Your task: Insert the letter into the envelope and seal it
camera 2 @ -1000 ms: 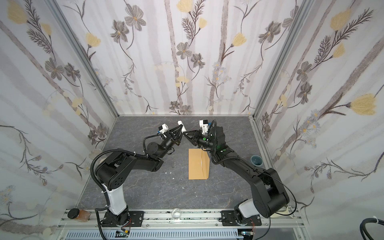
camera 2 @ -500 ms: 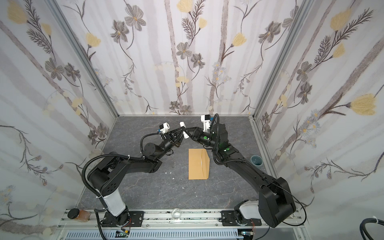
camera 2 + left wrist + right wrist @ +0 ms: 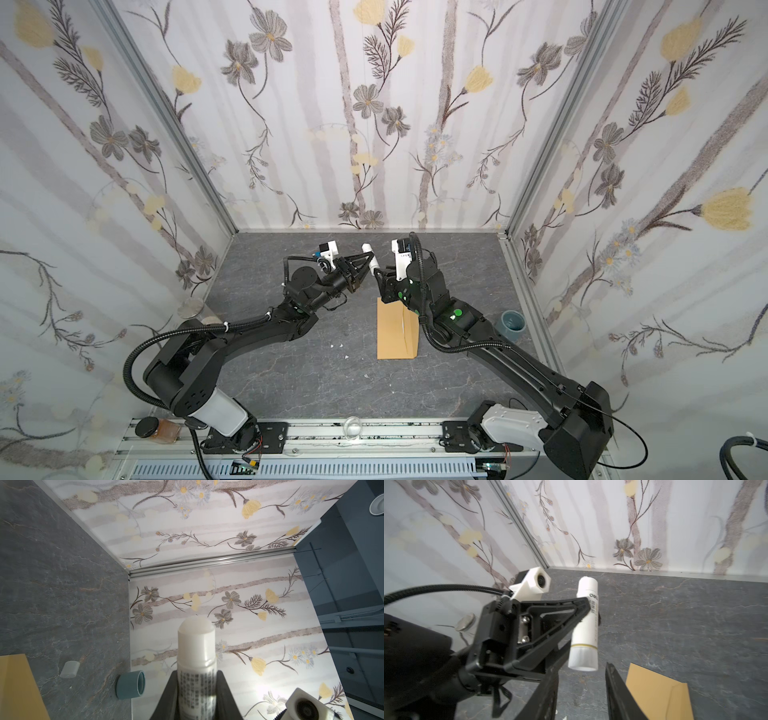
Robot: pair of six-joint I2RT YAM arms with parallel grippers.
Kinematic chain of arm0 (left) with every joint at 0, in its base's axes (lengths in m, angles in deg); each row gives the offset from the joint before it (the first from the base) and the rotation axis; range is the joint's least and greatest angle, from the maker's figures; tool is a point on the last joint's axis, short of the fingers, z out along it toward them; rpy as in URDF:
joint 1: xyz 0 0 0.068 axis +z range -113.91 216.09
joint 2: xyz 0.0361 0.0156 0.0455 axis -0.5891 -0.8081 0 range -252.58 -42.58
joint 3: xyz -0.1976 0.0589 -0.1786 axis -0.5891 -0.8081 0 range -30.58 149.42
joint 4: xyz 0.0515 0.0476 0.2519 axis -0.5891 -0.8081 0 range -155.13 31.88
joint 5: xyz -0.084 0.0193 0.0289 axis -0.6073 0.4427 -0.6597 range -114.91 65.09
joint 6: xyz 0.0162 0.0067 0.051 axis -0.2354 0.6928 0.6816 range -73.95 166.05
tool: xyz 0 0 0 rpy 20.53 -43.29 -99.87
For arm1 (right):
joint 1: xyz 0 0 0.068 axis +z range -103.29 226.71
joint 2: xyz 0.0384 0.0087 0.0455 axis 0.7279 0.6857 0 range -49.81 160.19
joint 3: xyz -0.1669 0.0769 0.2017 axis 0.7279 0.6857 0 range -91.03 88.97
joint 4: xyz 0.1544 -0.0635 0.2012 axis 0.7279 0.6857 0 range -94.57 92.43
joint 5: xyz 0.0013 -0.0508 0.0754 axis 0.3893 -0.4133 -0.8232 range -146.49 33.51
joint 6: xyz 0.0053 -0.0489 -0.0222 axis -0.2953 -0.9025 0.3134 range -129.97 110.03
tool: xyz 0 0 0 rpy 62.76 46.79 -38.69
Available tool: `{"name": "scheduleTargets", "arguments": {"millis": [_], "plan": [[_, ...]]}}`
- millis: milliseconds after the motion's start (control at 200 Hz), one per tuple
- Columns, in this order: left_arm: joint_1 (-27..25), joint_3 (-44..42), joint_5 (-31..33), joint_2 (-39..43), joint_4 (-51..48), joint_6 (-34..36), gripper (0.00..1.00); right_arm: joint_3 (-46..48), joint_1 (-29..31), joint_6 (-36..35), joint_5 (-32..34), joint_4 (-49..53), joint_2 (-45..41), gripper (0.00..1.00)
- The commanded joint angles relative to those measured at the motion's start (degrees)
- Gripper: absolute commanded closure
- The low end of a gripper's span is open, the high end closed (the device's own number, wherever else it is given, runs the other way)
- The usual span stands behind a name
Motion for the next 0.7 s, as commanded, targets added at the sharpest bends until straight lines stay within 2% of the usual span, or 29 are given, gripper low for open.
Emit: {"name": "scheduleTargets", "arguments": {"millis": [0, 190, 360, 695], "plan": [[-0.02, 1.53, 3.52, 2.06, -9.6, 3.81, 1.0, -0.52, 1.18, -7.3, 7.23, 2.19, 0.92, 0.61], [0.02, 3.81, 3.93, 3.0, -14.96, 4.99, 1.0, -1.03, 2.9, -9.83, 8.1, 0.35, 2.84, 0.61], [-0.05, 4.65, 3.8, 3.02, -16.09, 5.19, 1.0, -2.26, 4.89, -11.32, 7.97, -0.87, 5.04, 0.61], [-0.03, 5.7, 3.13, 3.29, -16.91, 5.35, 1.0, -4.13, 4.94, -12.41, 8.67, -2.24, 8.16, 0.61]]}}
